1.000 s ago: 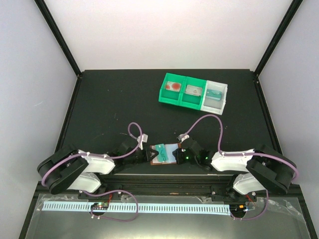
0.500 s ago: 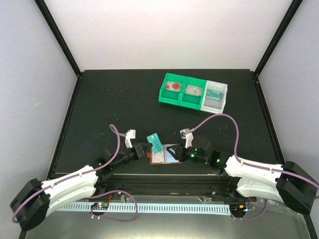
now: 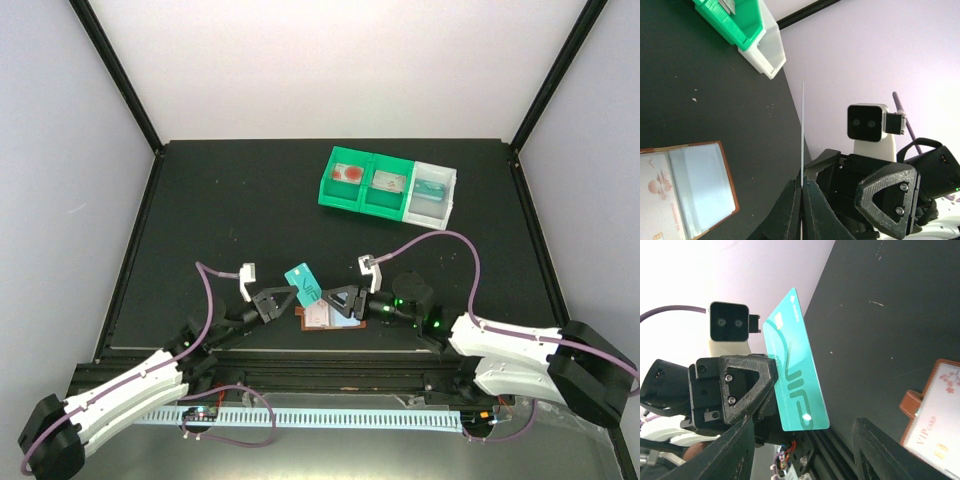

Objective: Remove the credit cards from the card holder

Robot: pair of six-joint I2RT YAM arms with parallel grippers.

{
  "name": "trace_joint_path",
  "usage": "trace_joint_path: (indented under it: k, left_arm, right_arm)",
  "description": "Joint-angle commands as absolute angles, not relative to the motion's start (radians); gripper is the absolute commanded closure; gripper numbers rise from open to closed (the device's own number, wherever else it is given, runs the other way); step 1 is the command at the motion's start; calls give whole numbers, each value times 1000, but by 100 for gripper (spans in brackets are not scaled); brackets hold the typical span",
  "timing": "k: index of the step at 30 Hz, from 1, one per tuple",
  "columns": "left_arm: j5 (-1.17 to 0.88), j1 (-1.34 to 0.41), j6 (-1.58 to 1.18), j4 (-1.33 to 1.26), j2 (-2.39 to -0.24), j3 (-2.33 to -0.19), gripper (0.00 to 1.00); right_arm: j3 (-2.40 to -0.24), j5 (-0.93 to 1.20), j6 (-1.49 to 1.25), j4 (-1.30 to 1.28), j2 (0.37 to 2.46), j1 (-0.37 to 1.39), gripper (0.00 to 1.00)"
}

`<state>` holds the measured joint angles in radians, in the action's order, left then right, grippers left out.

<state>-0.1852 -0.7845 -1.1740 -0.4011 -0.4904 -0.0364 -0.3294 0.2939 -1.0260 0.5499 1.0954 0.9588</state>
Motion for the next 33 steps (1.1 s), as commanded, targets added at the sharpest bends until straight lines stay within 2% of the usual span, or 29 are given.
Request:
trace_joint_path:
  k: [1,5,7,13,14,15,17,21,27,33]
  left_arm:
    - [-210,-781,-1218,-492,-469,-29,98]
    - [-230,-781,-1235,-542,-475,-22,98]
    - [-239,-781,-1237,-555,-479,-23,99]
    - [-259,-781,-1237,-553,-467,-26,98]
    - [-265,-782,-1234,-542,-463,-31,94]
    - [-276,-781,-1228,-523,-460,-41,84]
    - [-310,-781,-1195,-450,-450,-72,67]
    - [-373,-781,-1086,-274,-407,-150,51]
    - [-455,-781,-956,-155,-329,-238,42]
    - [-589,-779,-767,82,-440,-423,40]
  right_arm:
    - [-358,343,-1120,696,1142,957,45]
    - [-387,376,-1151,737,1188,957,48]
    - [-394,391,-1159,761,1200,957,53]
    - [-388,399,-1118,738,1177,957,92]
    - [-385,404,-1100,723,1166,957,97]
    - [-372,410,-1083,706,1152,957,99]
    - [-337,427,-1057,694,1115,957,99]
    - [-291,468,-960,565,979,956,99]
    - [-263,591,-795,340,762,956,99]
    - [-282,673,-720,211,672,956,99]
